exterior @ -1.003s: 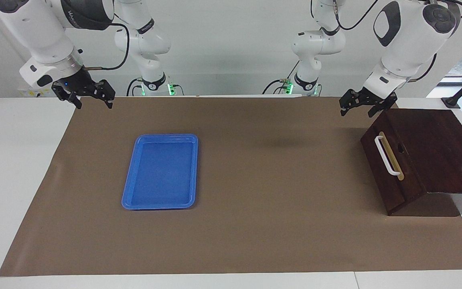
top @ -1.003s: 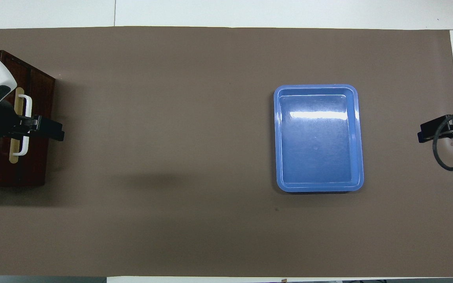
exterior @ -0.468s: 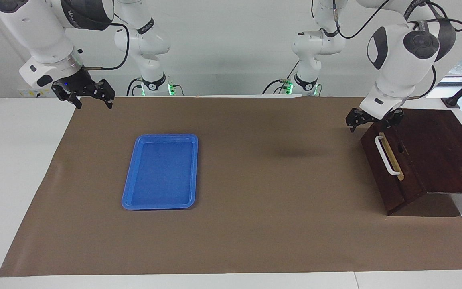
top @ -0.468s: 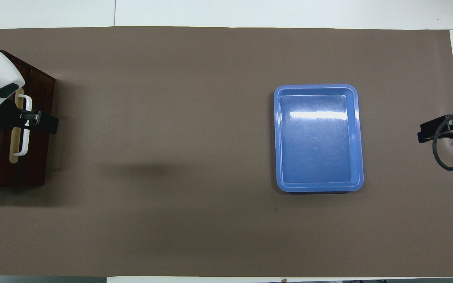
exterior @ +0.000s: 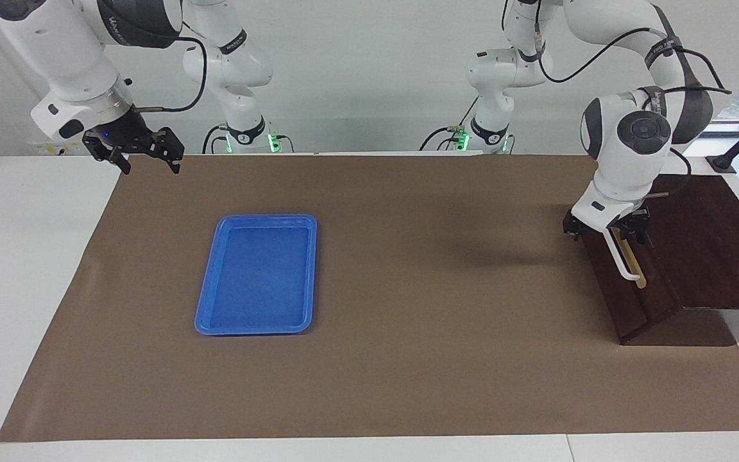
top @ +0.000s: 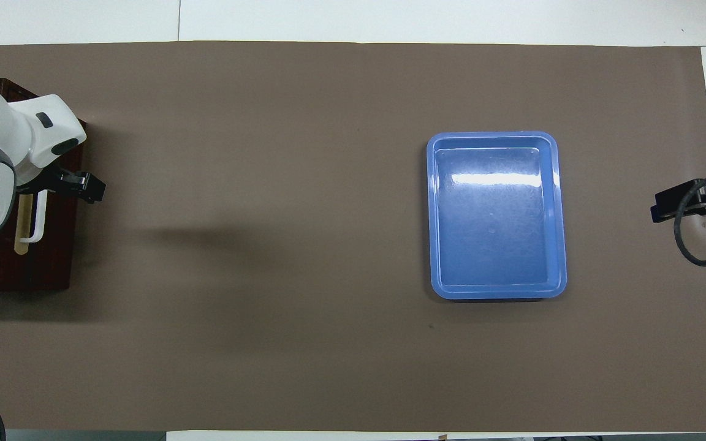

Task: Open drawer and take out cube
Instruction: 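Pull the wooden drawer open by its handle with the left gripper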

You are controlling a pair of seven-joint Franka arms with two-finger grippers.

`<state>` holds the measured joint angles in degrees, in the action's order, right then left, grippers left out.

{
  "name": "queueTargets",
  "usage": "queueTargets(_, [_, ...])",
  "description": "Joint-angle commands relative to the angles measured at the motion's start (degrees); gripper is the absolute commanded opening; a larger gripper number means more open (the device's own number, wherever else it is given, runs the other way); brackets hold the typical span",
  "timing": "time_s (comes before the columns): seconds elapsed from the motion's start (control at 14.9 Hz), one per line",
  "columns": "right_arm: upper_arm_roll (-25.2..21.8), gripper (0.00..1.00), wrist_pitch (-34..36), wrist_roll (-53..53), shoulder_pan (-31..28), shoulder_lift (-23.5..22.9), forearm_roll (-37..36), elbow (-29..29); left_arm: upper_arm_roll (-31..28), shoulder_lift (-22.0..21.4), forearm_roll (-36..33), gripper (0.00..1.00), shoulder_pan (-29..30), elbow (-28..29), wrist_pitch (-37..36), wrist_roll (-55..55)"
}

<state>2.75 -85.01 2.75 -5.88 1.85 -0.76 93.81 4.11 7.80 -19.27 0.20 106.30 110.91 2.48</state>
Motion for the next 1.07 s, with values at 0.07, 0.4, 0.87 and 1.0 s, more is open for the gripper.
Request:
queueTargets(0.07, [0.85,1.00,0.63,0.67,-1.41,0.97,0.93,0.85,0.20,-1.12,-1.56,1.00,2.18,5.75,7.65,-0.28])
queueTargets(0.4, [0.85,1.00,0.63,0.67,-1.41,1.05,0.93,0.85,0.11,-1.12,-1.56,1.00,2.97,8.92,11.52,-0.37])
queueTargets(0.87, [0.85,1.00,0.63,0.67,-1.41,1.05,0.93,0.76,0.29,-1.21,-1.47,1.00,0.43,9.72,11.71,-0.54])
queueTargets(1.0, [0.85,1.00,0.63,0.67,-1.41,1.05,0.93,0.85,0.37,-1.21,-1.47,1.00,-2.12,9.54,11.35,-0.63])
